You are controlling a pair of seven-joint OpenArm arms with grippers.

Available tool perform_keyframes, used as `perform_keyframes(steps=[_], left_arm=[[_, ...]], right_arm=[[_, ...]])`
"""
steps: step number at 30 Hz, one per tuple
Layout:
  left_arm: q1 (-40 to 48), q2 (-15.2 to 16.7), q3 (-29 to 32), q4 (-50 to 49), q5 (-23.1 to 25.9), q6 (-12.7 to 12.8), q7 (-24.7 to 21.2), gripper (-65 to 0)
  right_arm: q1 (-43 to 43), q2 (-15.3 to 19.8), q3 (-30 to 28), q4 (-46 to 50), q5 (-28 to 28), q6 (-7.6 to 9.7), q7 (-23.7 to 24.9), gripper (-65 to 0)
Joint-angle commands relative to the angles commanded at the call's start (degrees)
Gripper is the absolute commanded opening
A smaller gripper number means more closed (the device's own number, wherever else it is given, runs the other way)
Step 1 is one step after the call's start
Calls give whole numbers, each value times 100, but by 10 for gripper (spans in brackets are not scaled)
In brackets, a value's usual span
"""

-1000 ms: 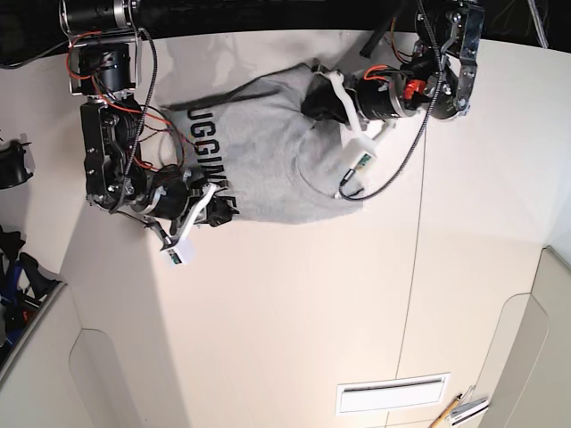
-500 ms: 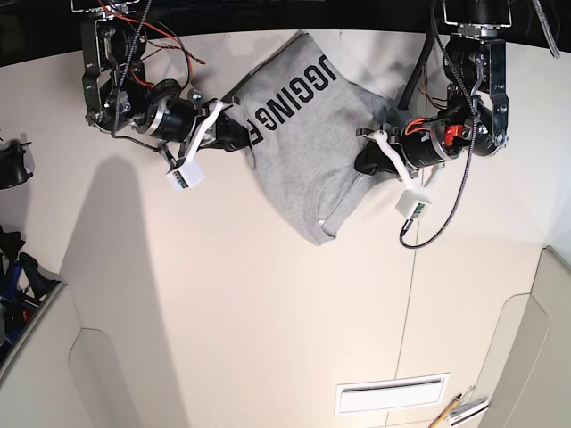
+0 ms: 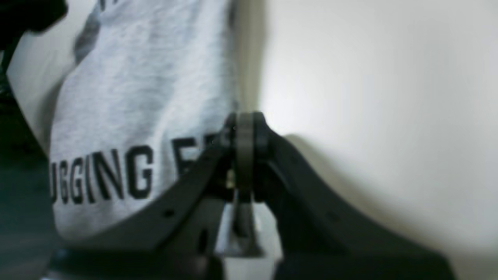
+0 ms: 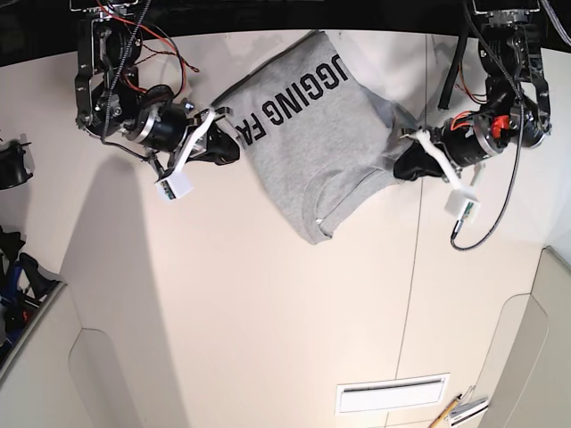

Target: Fold the T-shirt properly

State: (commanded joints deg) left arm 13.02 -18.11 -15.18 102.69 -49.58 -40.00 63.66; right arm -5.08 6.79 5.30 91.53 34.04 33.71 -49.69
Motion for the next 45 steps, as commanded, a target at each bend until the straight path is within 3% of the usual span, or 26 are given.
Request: perform_keyframes(steps=[6,10,15,21,26,31,36,39,45], left_arm=[[592,13,-90,-26,74,0,-63,-650],[522,37,-74,-372,424,0,-625,-650],[-236,118,210,-1075,490,0,-649,-650],[-1224,131,994,-1937,833,0,-774,-650],[-1895,129,1419,-2192,850,0,-815,-650],[-1980,0,1423,-2055,566,0,-435,-650],[-1526,-415,901,-1189,-57,0,76,-650],[-881,-612,374,-549,-391,0,319,-650],[881,-748,-656,437,-605,0,485,-650]], right_arm=[[107,-13,90,-2,-46,2,15,-650],[46,-15,44,-4,-42,0,-9,-650],[26,-17,39,-4,-37,-2,-55,-650],[-400,-31,42,-4,114,-2,-48,-650],[-579,-31,42,-4,289,2,-50,-650],[-581,-31,90,7,328,0,-52,-650],[-654,-4,542,304,348,17,-439,-650],[-752,111,881,581,643,20,-758,-650],[-1316,957,979,984,1366,61,-1182,-650]])
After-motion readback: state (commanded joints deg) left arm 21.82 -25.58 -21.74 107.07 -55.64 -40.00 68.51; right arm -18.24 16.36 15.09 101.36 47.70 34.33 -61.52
